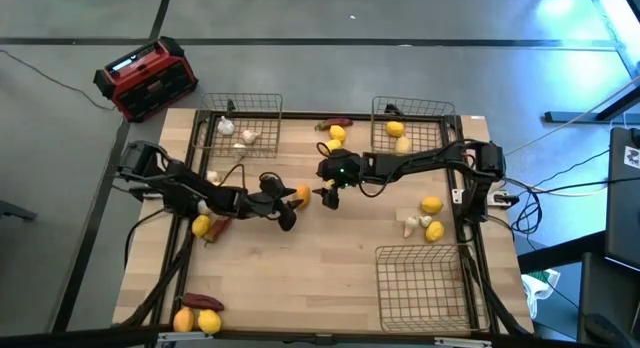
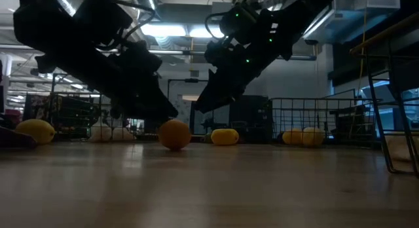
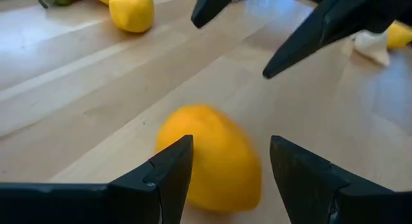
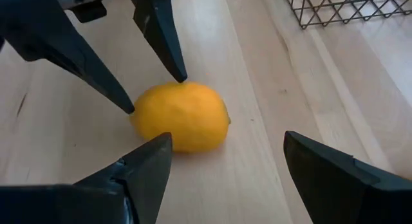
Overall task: Sort produce into baskets
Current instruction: Put the yellow lemon into the top right wire basket
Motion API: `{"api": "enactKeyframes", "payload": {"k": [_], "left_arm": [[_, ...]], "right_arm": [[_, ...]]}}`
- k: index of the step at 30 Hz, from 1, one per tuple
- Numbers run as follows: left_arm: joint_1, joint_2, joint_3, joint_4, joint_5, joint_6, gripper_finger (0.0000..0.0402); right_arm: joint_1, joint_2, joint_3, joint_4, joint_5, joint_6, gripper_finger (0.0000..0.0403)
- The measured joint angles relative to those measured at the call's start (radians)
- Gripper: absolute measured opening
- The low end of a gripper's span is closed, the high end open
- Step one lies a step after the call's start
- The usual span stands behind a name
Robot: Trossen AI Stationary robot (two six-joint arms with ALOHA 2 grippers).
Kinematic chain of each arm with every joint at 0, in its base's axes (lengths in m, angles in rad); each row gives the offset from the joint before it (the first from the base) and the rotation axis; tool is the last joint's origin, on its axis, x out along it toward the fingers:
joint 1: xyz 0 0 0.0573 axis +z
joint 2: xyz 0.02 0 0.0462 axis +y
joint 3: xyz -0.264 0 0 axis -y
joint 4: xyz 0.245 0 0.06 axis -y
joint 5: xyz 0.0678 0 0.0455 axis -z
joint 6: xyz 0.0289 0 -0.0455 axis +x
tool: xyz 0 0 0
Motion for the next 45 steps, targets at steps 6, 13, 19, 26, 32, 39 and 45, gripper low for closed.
{"api": "enactKeyframes", "payload": {"k": [6,13,19,26,32,39,45], "left_arm": [[0.008,0.031,0.003,-0.02,-0.004,0.009,0.0202],[0.015,0.058,0.004,-0.014,-0.004,0.054,0.0202],[0.016,0.06,0.004,-0.019,-0.004,0.096,0.0201],[0.017,0.06,0.004,-0.019,-0.004,0.096,0.0202],[0.017,0.06,0.004,-0.018,-0.004,0.096,0.0201],[0.017,0.06,0.003,-0.013,-0.003,0.09,0.0202],[0.017,0.06,0.003,-0.013,-0.004,0.09,0.0202]], "right_arm": [[0.0,0.0,0.0,-0.002,0.0,0.0,0.0294],[0.0,0.013,0.001,0.013,-0.035,-0.003,0.0294],[0.001,0.061,0.0,-0.006,-0.091,-0.028,0.0294],[0.001,0.082,0.0,0.008,-0.166,-0.028,0.0294],[0.001,0.087,0.0,0.062,-0.166,-0.028,0.0294],[0.001,0.165,0.001,0.153,-0.178,0.025,0.0294],[0.001,0.214,0.0,0.165,-0.186,0.027,0.0294]]}}
